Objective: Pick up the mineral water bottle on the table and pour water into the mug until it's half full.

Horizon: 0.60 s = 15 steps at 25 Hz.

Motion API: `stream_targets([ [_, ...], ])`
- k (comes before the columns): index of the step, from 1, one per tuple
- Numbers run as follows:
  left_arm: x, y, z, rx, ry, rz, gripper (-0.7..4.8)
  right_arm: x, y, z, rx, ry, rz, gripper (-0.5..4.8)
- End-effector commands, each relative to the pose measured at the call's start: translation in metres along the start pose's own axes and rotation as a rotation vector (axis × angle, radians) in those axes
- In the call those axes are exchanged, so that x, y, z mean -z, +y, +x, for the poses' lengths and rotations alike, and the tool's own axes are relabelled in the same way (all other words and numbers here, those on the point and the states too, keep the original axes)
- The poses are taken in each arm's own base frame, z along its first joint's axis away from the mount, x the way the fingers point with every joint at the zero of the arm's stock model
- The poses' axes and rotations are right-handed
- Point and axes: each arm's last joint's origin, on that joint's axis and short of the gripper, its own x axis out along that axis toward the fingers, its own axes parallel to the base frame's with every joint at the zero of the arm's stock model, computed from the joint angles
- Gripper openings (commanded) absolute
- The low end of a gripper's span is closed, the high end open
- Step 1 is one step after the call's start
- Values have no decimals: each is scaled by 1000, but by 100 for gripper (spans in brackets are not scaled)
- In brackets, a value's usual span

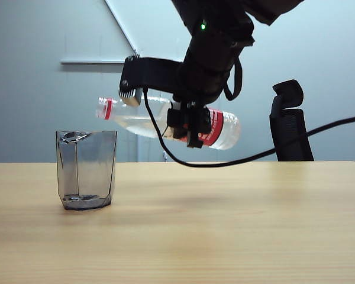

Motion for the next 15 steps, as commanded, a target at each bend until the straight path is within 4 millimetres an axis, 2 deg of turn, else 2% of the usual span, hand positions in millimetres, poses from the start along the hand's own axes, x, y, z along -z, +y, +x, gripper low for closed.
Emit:
stream_targets([
  [1, -2, 0, 0, 3, -14, -3, -2, -5, -14, -8, 82, -20, -42, 197],
  [6, -2, 0, 0, 3, -14, -3, -2, -5, -14, -8, 100, 3, -105, 195],
  [7, -2, 0, 0, 3, -14, -3, -2, -5, -15, -8, 103, 9, -116, 184],
  [8, -2, 0, 0, 3, -14, -3, -2, -6, -15, -8, 110, 9, -141, 147],
  [15, -2, 0, 0, 3, -14, -3, -2, -7, -18, -8, 133, 1, -153, 147],
])
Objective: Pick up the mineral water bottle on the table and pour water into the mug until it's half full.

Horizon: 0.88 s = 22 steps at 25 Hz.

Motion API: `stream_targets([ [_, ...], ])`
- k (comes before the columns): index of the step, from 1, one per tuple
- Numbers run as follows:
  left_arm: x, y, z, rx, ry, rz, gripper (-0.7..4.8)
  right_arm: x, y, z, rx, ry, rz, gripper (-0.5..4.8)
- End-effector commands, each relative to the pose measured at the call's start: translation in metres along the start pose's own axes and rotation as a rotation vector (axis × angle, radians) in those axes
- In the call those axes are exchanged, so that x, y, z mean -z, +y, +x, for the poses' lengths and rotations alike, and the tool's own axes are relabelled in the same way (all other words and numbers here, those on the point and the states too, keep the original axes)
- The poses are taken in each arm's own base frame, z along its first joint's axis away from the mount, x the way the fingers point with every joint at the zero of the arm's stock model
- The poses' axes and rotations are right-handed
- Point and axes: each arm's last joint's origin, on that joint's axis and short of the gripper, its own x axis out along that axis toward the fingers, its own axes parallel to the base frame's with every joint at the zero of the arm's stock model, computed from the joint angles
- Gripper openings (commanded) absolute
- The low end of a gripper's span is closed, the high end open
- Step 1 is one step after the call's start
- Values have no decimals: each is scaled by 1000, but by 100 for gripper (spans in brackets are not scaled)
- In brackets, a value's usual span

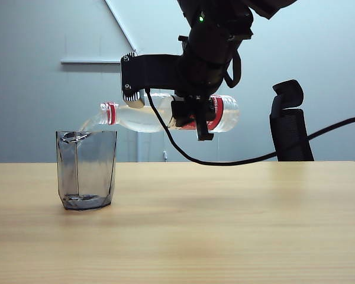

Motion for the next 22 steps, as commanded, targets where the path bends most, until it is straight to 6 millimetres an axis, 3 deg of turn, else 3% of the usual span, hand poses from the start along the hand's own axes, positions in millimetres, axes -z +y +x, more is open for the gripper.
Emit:
stream_targets([
  [1, -2, 0, 0, 2, -14, -3, -2, -2, -13, -4, 76, -10, 29, 147],
  [22, -2, 0, 0, 2, -14, -3, -2, -3, -18, -4, 130, -15, -73, 147],
])
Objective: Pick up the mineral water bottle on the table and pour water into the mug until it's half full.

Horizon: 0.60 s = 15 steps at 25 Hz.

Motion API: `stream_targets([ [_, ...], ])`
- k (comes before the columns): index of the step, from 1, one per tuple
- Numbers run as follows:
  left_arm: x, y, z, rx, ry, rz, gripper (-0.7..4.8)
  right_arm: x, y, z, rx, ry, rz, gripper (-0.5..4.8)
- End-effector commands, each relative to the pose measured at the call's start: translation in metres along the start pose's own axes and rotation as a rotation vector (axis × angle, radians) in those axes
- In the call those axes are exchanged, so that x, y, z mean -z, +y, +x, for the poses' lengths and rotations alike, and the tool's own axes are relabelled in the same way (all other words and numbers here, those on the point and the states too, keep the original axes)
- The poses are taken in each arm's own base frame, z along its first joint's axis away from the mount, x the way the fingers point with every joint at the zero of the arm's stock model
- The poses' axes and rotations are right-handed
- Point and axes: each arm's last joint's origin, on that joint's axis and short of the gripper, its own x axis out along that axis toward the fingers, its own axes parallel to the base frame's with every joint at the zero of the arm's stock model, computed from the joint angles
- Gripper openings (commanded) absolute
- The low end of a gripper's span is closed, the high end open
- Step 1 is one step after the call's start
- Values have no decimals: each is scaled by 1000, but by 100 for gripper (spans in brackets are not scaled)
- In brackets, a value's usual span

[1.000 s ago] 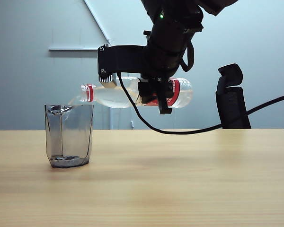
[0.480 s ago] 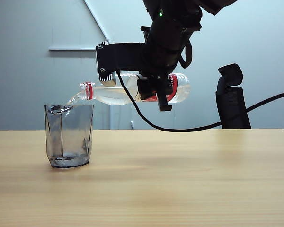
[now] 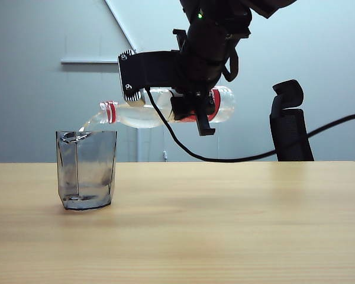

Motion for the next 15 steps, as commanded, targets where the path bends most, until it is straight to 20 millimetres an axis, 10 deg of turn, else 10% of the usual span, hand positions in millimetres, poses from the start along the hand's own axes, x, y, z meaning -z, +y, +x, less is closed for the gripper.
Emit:
stream_targets([
  [1, -2, 0, 0, 3, -14, -3, -2, -1, -13, -4, 77, -4, 2, 147],
  [15, -2, 0, 0, 3, -14, -3, -2, 0, -13, -3, 77, 16, -10, 148],
])
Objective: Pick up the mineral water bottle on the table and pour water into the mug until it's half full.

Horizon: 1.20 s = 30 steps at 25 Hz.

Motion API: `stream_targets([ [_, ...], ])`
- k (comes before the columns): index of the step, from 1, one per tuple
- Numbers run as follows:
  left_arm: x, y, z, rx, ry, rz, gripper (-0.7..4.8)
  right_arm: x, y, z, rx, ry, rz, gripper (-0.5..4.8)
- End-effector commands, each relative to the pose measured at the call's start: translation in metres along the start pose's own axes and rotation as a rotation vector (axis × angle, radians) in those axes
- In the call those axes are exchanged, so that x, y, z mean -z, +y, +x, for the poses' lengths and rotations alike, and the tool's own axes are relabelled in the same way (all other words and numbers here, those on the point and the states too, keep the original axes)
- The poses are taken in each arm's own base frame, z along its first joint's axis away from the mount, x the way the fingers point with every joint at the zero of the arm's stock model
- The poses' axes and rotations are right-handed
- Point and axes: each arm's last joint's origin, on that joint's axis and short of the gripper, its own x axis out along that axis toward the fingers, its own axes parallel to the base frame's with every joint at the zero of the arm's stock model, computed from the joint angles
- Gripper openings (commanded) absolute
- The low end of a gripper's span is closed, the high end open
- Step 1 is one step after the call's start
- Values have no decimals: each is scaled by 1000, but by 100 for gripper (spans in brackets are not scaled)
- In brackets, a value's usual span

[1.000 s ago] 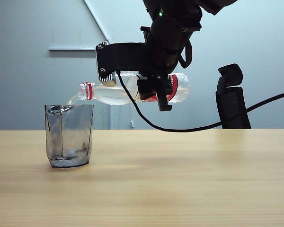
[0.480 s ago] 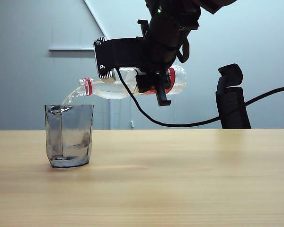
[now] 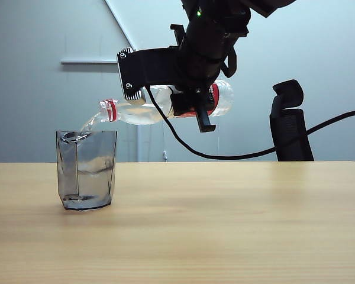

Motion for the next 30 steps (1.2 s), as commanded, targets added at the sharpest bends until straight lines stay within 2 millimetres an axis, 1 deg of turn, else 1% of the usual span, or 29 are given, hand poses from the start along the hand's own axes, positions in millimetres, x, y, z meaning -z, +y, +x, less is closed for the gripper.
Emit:
stream_targets([
  [1, -2, 0, 0, 3, -14, -3, -2, 1, -10, -3, 56, 7, 32, 147],
  [4, -2, 0, 0, 3, -14, -3, -2, 1, -10, -3, 55, 5, 54, 148],
  [9, -2, 0, 0, 3, -14, -3, -2, 0, -9, -3, 44, -2, 168, 148],
  [12, -2, 0, 0, 3, -14, -3, -2, 1, -4, -3, -7, 6, 185, 148],
  [15, -2, 0, 0, 3, -14, -3, -2, 1, -2, -3, -28, 10, 247, 148],
  [19, -2, 0, 0, 2, -14, -3, -2, 0, 0, -3, -48, -9, 386, 149],
  [21, -2, 0, 0, 2, -14, -3, -2, -1, -1, -4, -63, -44, 509, 149],
  [22, -2, 0, 0, 2, -14, -3, -2, -1, -1, -5, -68, -56, 540, 149],
  [26, -2, 1, 0, -12, -13, -4, -2, 1, -6, -9, -70, -78, 706, 149],
  [30, -2, 5, 0, -54, -12, -7, -2, 6, -13, -18, -113, -135, 925, 148],
])
